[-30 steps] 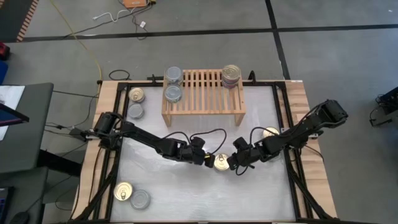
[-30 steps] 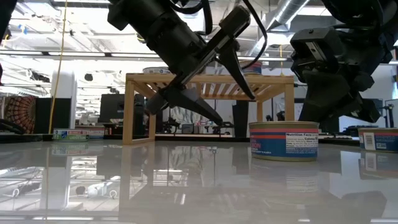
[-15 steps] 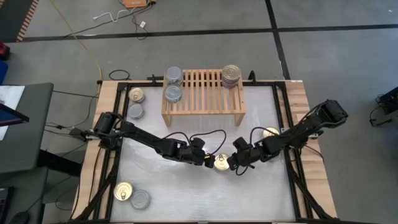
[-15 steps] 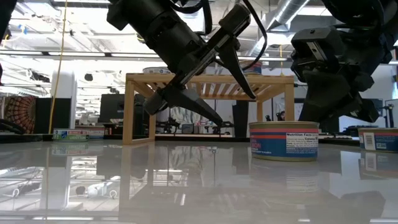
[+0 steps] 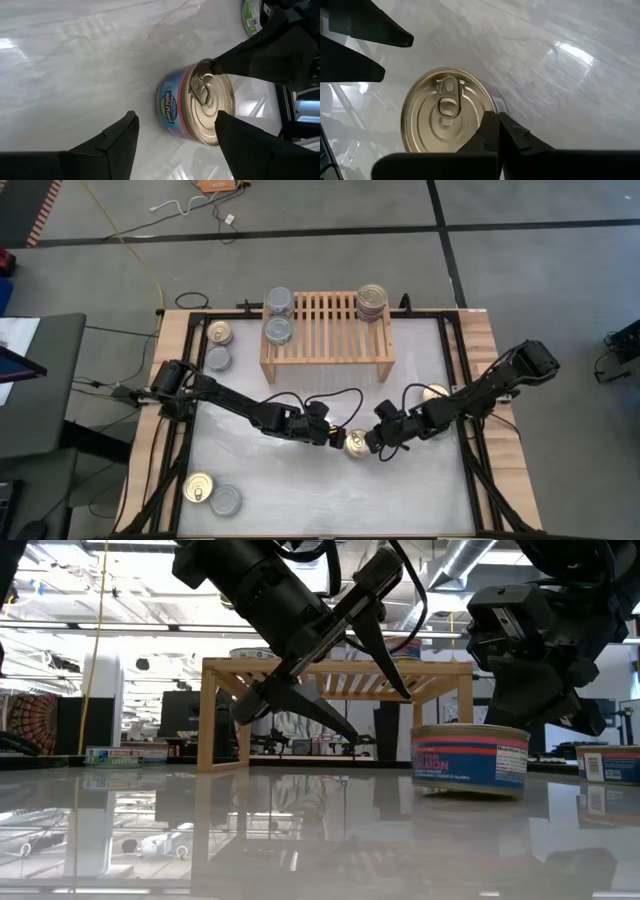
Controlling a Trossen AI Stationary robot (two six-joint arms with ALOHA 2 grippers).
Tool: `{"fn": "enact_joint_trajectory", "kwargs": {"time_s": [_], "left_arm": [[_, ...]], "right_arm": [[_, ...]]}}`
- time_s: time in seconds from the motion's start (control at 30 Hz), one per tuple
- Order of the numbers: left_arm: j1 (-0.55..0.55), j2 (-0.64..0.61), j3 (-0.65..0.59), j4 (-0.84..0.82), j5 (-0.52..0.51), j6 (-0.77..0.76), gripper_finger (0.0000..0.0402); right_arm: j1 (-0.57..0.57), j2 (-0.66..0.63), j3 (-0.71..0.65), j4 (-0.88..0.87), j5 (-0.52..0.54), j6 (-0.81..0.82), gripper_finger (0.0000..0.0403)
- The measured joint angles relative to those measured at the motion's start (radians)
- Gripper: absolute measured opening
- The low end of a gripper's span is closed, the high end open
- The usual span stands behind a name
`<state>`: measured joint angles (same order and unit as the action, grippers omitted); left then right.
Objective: Stack canned seafood by type on shelf
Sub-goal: Put the blue tuna can on the shelf aligned with the other blue tuna can
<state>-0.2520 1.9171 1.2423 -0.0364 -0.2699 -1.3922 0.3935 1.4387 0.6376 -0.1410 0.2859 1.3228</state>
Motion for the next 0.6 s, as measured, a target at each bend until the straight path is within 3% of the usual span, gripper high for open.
{"fn": "enact_joint_trajectory", "kwargs": {"time_s": [0.6], "left_arm": [[-0.006, 0.0, 0.0, 0.017, -0.001, -0.037, 0.0251]], "right_arm": [[-0.017, 0.0, 0.0, -0.001, 0.006, 0.004, 0.0023]]}}
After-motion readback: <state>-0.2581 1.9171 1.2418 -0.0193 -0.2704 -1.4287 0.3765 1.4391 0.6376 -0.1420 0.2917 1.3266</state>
